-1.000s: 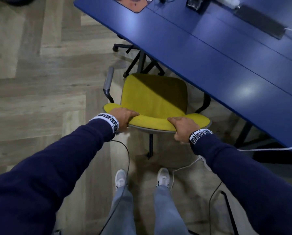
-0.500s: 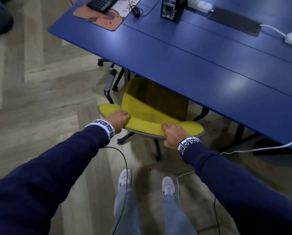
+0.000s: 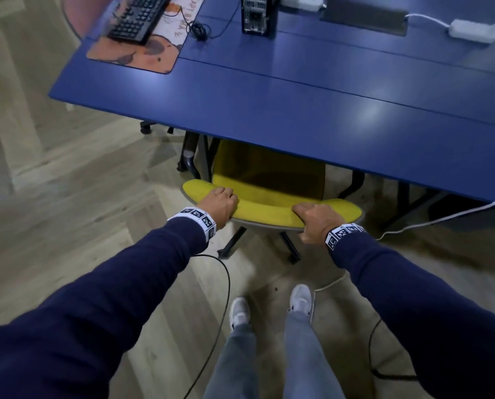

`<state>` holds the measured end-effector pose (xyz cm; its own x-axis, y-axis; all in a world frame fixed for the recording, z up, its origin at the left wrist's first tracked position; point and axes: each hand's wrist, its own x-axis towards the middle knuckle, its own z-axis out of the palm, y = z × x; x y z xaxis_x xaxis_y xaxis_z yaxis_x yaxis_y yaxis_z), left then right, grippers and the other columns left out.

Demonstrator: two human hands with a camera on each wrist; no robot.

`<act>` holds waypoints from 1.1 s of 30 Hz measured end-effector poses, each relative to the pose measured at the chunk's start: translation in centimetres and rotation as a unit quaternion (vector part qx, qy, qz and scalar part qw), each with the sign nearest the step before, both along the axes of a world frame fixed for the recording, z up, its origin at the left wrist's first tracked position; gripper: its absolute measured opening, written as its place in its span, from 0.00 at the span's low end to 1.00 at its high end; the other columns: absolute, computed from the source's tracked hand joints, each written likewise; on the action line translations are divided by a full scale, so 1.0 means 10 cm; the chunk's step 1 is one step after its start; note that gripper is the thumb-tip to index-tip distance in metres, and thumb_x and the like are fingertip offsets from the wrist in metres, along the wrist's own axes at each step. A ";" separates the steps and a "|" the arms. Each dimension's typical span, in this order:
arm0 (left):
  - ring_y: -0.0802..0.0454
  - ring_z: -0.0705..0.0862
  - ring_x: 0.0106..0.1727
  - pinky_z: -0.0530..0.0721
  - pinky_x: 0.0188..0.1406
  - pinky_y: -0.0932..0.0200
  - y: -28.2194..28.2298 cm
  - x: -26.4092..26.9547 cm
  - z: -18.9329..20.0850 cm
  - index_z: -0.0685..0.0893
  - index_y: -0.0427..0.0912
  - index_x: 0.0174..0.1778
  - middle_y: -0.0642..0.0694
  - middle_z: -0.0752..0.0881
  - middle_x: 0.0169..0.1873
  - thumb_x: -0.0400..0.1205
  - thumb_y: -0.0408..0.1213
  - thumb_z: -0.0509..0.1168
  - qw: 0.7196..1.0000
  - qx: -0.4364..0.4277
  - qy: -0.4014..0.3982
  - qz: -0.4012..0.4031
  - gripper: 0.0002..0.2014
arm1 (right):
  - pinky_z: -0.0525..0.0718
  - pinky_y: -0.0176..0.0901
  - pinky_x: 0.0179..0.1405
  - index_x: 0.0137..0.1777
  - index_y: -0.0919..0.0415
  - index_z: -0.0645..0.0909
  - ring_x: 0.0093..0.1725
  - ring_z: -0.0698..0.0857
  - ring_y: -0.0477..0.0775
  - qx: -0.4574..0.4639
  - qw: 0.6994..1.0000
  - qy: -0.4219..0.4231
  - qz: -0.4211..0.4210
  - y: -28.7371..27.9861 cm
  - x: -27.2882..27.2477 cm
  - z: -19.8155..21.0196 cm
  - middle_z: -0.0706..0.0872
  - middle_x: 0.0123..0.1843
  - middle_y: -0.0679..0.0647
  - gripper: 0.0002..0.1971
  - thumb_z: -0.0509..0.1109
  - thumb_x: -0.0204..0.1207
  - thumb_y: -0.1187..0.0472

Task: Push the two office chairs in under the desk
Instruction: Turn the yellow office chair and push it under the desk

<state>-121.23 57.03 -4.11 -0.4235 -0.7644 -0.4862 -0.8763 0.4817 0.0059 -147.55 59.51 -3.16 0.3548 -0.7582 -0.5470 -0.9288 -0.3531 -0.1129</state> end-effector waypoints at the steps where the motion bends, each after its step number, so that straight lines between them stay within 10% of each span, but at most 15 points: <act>1: 0.38 0.74 0.69 0.75 0.71 0.45 -0.04 -0.01 0.00 0.75 0.34 0.72 0.36 0.77 0.67 0.77 0.25 0.65 1.000 -0.001 0.001 -0.002 0.25 | 0.83 0.52 0.60 0.73 0.56 0.72 0.60 0.84 0.60 -0.002 1.000 -0.001 -0.008 -0.04 -0.01 0.00 0.82 0.67 0.56 0.29 0.72 0.72 0.50; 19: 0.36 0.74 0.63 0.76 0.59 0.44 -1.27 -0.23 0.02 0.72 0.36 0.67 0.35 0.75 0.64 0.71 0.26 0.70 0.997 -0.061 0.007 -0.040 0.27 | 0.77 0.55 0.46 0.54 0.64 0.77 0.46 0.79 0.64 -0.124 0.992 -0.002 0.010 -1.06 -0.17 -0.06 0.81 0.49 0.61 0.33 0.82 0.56 0.43; 26: 0.38 0.75 0.57 0.74 0.51 0.49 -1.50 -0.07 -0.01 0.71 0.37 0.66 0.36 0.75 0.60 0.66 0.26 0.74 0.996 -0.044 -0.041 -0.062 0.32 | 0.74 0.59 0.62 0.67 0.61 0.76 0.61 0.78 0.66 -0.140 0.990 -0.005 -0.001 -1.17 -0.04 -0.18 0.79 0.64 0.62 0.39 0.75 0.60 0.37; 33: 0.40 0.77 0.63 0.75 0.64 0.46 -1.51 -0.02 -0.10 0.69 0.45 0.74 0.40 0.76 0.66 0.66 0.33 0.75 0.998 -0.044 -0.020 -0.050 0.38 | 0.73 0.60 0.68 0.72 0.61 0.75 0.71 0.74 0.66 -0.136 0.991 0.003 -0.002 -1.18 -0.05 -0.22 0.74 0.73 0.63 0.40 0.73 0.65 0.36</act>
